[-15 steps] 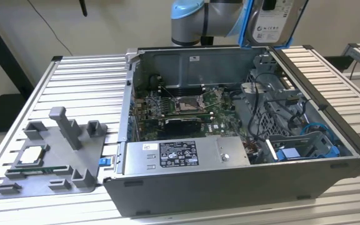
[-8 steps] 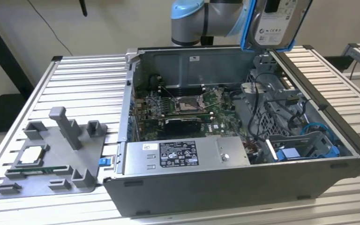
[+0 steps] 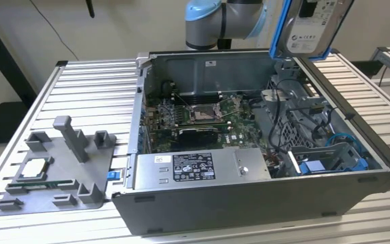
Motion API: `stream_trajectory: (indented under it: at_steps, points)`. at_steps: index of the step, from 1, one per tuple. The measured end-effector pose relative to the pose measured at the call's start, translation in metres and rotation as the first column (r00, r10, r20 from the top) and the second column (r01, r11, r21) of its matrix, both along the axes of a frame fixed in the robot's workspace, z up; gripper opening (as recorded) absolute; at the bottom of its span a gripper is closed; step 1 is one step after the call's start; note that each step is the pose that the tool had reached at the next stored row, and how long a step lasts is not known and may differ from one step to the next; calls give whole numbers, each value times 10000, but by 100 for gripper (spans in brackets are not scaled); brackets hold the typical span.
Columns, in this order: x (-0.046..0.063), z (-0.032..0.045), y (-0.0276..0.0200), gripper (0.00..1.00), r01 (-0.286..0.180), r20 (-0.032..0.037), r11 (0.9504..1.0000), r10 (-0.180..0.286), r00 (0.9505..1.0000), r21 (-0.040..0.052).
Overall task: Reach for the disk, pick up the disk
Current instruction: 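Pick up the disk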
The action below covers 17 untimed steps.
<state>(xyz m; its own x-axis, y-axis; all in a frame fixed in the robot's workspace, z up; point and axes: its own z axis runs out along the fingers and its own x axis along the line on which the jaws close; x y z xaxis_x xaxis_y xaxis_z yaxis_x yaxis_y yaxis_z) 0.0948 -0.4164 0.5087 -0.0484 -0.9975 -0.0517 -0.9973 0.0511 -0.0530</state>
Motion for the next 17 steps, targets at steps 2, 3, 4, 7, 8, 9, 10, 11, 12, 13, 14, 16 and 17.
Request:
stream_trajectory:
  at_steps: [2, 3, 4, 7, 8, 9, 10, 11, 12, 13, 14, 16, 17]
  points:
    - [5, -1, -53, 0, 0, -10, 10000, 0, 10000, 0]
    - [5, -1, -82, 0, 0, -13, 10000, 0, 10000, -1]
    - [5, -2, -110, 0, 2, -14, 10000, -2, 10000, -1]
    - [5, -3, -190, 0, 2, -14, 10000, -2, 10000, -1]
    - [5, -4, -218, 0, 3, -14, 10000, -3, 10000, -1]
    - [5, -5, -244, 0, 3, -14, 10000, -3, 10000, -1]
    - [5, -5, -274, 0, 3, -14, 10000, -3, 10000, -2]
    - [5, -5, -303, 0, 4, -14, 10000, -4, 10000, -2]
    - [5, -6, -329, 0, 5, -14, 10000, -5, 10000, -1]
    - [5, -7, -359, 0, 5, -14, 10000, -5, 10000, -1]
    - [5, -7, -387, 0, 6, -14, 10000, -6, 10000, -1]
    - [5, -8, -443, 0, 7, -14, 10000, -7, 10000, -2]
    - [5, -9, -474, 0, 7, -14, 10000, -7, 10000, 0]
